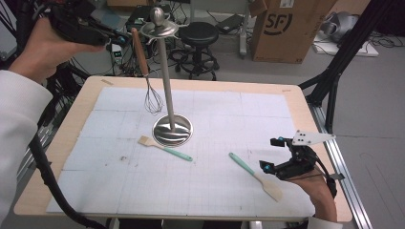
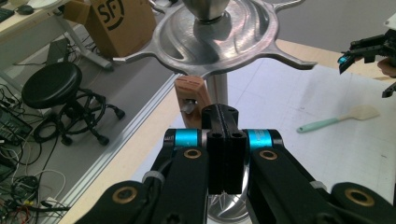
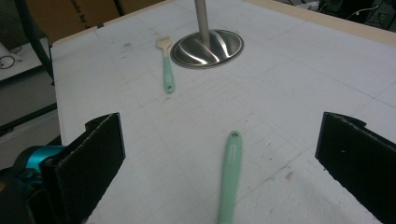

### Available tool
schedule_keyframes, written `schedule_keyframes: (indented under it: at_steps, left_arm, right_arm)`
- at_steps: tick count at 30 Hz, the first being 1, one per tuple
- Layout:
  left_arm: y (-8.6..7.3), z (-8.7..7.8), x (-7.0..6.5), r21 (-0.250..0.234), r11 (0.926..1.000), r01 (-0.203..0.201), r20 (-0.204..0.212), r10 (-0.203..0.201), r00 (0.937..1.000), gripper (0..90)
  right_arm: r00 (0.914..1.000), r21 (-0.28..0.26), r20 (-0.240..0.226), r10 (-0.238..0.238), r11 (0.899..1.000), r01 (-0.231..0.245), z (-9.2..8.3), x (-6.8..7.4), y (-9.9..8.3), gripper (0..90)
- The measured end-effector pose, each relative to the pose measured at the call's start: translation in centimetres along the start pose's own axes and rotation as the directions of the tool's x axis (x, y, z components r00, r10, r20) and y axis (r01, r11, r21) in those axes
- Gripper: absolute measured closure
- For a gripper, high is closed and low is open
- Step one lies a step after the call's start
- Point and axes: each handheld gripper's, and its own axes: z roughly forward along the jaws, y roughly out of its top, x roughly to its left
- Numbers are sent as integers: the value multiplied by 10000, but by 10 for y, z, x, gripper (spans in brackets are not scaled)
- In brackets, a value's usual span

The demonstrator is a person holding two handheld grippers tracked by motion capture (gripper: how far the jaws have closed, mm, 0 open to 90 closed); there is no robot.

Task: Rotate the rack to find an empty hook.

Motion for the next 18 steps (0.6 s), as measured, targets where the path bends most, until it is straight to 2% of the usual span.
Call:
schedule_keyframes:
  at_steps: [18]
  left_arm:
    - [5,-24,-34,-120,9997,-209,-150,207,9997,900]
  right_arm:
    - [9999,-59,-121,-118,9999,117,1,5,4,4]
